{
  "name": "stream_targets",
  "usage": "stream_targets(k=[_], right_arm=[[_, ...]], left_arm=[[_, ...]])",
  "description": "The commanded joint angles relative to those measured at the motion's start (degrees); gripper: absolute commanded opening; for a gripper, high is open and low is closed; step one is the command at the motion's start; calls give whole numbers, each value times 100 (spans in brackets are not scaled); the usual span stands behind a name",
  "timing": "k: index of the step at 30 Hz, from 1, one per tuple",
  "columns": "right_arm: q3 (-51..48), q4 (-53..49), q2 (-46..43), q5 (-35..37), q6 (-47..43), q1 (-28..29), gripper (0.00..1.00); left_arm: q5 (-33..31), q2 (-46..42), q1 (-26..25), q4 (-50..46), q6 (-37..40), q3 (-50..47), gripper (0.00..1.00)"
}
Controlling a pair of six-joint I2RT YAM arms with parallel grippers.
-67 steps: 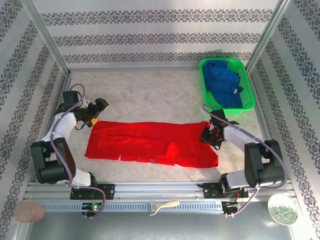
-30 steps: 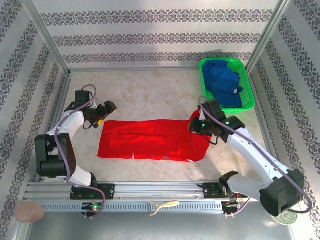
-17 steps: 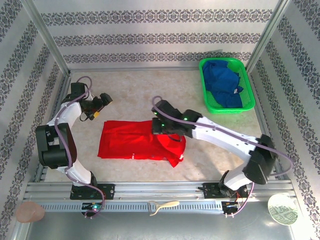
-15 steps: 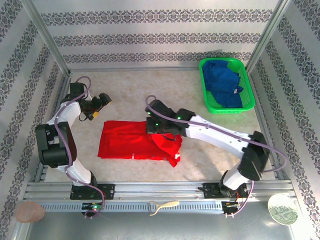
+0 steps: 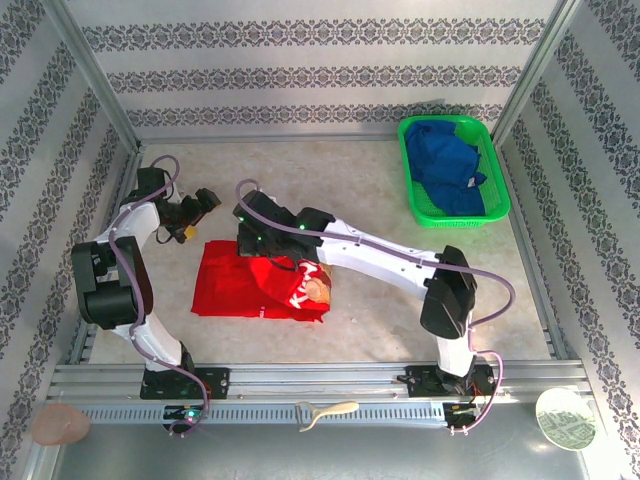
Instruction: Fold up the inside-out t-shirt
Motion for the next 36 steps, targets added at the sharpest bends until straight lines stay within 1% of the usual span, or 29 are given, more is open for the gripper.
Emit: stream_targets(k=[1, 6, 7, 8, 9, 10, 12, 14, 17, 18, 20, 22, 25, 28, 32, 36], right_arm=[[539, -11, 325, 210, 161, 110, 0], [1309, -6, 1130, 365, 265, 199, 0], [1486, -3, 1352, 365, 293, 238, 7], [1612, 36, 1519, 320, 304, 282, 24], [1804, -15, 1695, 204, 324, 329, 43], [1992, -35, 1864, 13, 244, 386, 53], [2171, -196, 1858, -22, 19, 514, 61], [1943, -121, 1520, 75, -224, 588, 63], [1218, -22, 742, 197, -555, 551, 61], [838, -8, 456, 277, -692, 522, 60], [187, 29, 24, 347, -929, 426, 59], [-366, 146, -206, 108, -1155, 240, 59], [-772, 264, -160, -234, -1567, 52, 63], [-763, 255, 166, -424, -1931, -34, 63], [-459, 138, 633, -514, -2196, -71, 62], [-170, 74, 1059, -757, -2212, -79, 61]], left_arm=[[140, 171, 90, -54, 47, 100, 100], [185, 323, 98, -99, 53, 241, 100], [188, 364, 97, -135, 71, 299, 100], [185, 402, 107, -157, 73, 355, 100], [196, 459, 123, -199, 81, 430, 100], [243, 512, 157, -251, 96, 545, 100], [293, 598, 241, -379, 116, 745, 100], [321, 602, 322, -431, 104, 900, 100], [431, 424, 362, -486, 71, 998, 100], [444, 310, 364, -493, 58, 966, 100], [627, -13, 353, -318, -113, 698, 100], [783, -438, 319, -28, -341, 302, 100], [758, -1049, 266, 146, -465, -210, 100], [747, -1408, 265, 92, -438, -477, 100], [695, -1588, 265, 78, -411, -680, 100], [679, -1533, 265, 128, -443, -741, 100]])
